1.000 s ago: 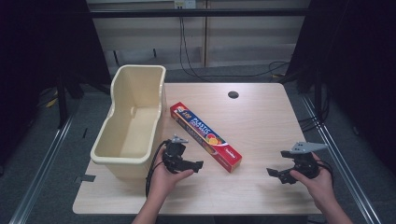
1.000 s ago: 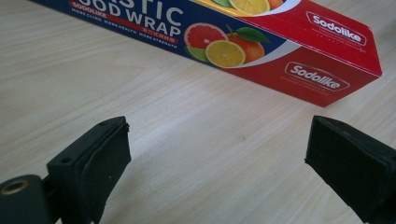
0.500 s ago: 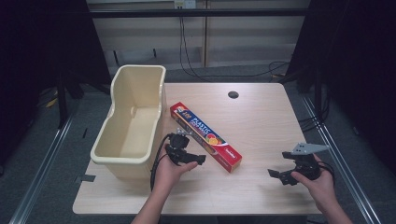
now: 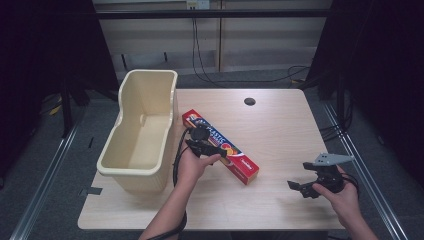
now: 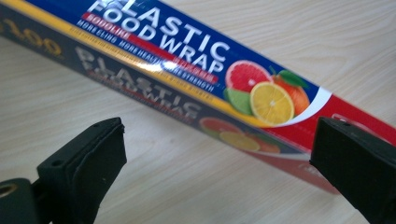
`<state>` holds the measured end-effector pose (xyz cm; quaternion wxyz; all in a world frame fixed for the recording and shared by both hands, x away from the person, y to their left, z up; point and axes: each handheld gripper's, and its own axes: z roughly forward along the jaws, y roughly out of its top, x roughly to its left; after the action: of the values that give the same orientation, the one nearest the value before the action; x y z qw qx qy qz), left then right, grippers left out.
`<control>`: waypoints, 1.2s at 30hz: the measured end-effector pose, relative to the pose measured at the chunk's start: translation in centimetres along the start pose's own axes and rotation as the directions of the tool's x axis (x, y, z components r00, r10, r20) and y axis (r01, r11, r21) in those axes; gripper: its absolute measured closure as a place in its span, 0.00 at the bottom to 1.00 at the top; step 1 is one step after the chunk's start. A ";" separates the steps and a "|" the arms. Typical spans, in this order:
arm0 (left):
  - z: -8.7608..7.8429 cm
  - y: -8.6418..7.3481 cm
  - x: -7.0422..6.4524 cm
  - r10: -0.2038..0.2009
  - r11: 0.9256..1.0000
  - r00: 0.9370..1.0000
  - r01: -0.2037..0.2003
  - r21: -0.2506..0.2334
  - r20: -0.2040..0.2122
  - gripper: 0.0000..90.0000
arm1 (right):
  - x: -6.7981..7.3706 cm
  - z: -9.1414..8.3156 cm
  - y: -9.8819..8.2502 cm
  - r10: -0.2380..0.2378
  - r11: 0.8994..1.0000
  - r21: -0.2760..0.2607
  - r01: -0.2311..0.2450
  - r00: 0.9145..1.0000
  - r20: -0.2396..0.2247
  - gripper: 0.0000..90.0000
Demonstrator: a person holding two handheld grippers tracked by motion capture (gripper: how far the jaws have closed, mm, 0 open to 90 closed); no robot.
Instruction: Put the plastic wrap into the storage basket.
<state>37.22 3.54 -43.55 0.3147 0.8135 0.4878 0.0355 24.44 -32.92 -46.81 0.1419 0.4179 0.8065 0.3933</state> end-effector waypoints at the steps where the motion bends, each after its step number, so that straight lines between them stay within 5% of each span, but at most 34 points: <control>1: 0.1 0.1 -0.1 0.001 1.000 1.000 -0.001 -0.001 -0.002 0.03 | 0.0 0.0 0.0 0.003 1.000 -0.002 -0.003 1.000 0.001 0.04; 6: 0.6 0.7 -0.5 0.008 1.000 1.000 -0.008 0.013 -0.004 0.04 | 0.0 0.0 0.0 0.003 1.000 -0.005 -0.003 1.000 -0.001 0.04; 23: 2.5 1.9 -0.7 -0.082 0.997 0.996 0.083 0.005 -0.034 0.01 | -0.2 -0.1 0.0 0.014 1.000 -0.015 -0.014 1.000 -0.001 0.04; 36: 3.7 2.4 -0.5 -0.115 0.992 0.991 0.119 0.045 -0.069 0.00 | -0.3 -0.2 0.0 0.021 0.999 -0.026 -0.021 1.000 0.002 0.04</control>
<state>40.16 0.58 -45.02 0.2798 0.7893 0.5455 0.0317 24.53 -33.22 -46.70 0.1443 0.4249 0.7967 0.4049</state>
